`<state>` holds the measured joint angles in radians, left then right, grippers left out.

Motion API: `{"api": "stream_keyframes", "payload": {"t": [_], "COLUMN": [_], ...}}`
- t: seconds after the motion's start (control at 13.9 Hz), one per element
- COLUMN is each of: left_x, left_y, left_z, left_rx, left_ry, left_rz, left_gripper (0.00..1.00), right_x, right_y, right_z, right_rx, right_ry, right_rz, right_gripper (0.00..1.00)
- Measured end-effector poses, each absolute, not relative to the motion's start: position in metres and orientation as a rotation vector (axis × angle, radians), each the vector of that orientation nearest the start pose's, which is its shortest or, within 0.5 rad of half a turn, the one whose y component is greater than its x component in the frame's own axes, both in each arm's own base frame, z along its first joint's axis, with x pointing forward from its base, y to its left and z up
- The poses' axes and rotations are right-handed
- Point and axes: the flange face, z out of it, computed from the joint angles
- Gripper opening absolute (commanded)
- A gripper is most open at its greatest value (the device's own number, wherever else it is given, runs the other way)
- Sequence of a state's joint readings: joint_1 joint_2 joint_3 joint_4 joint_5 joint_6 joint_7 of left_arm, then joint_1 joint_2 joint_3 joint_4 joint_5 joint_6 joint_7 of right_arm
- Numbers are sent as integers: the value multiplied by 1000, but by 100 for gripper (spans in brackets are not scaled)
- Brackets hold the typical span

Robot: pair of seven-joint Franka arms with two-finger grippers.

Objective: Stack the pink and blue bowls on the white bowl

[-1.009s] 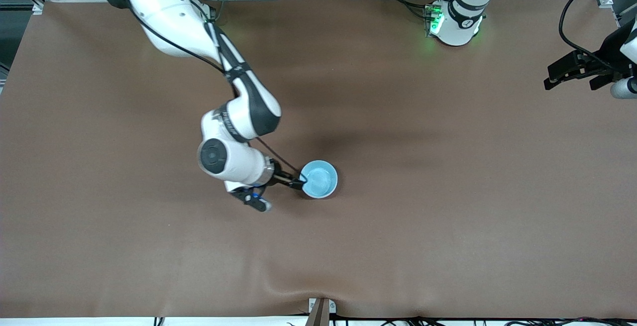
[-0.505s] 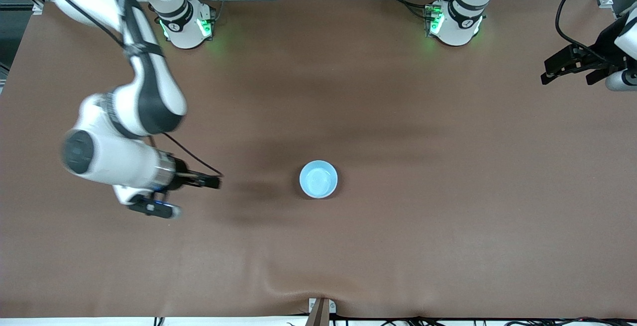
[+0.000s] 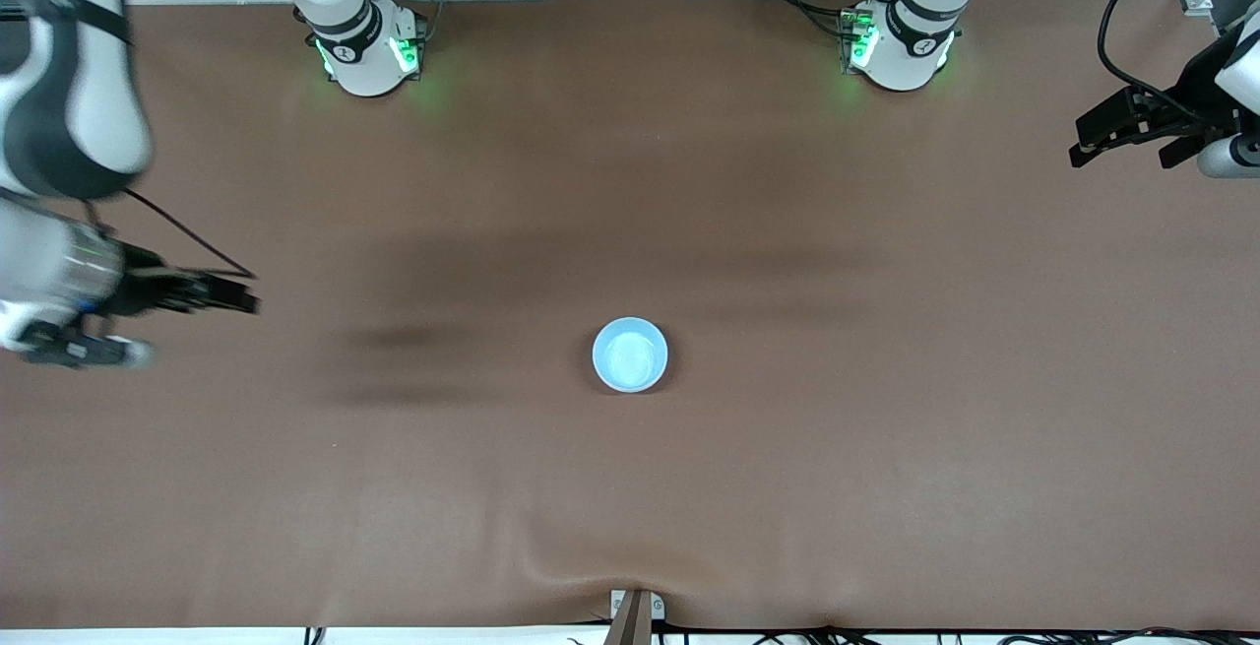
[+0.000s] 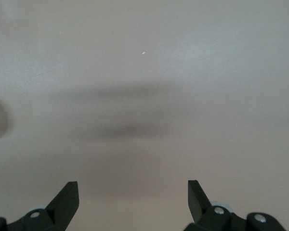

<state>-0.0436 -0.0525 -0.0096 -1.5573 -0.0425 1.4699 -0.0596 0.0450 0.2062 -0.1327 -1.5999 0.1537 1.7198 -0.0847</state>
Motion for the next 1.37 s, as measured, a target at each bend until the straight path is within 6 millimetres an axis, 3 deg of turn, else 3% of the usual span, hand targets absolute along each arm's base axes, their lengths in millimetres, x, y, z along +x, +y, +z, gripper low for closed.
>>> {"api": "stream_keyframes", "payload": {"t": [0.22, 0.5, 0.79, 1.37], "left_x": [527, 527, 527, 527], "left_y": [-33, -34, -34, -34], "left_z": [651, 651, 651, 650], "left_rx": [-3181, -3181, -3181, -3181], "left_ry": [-4, -3, -2, -2], "left_rz": [58, 57, 58, 62], "left_gripper": [100, 100, 100, 100], "right_x": [585, 548, 533, 531], "right_y": [-59, -60, -58, -63], "right_z": [557, 605, 612, 621], "right_rx": [-3059, -3073, -3068, -3131], "right_ry": [12, 15, 110, 93], "right_rz": [67, 63, 143, 116], "right_gripper": [100, 100, 100, 100]}}
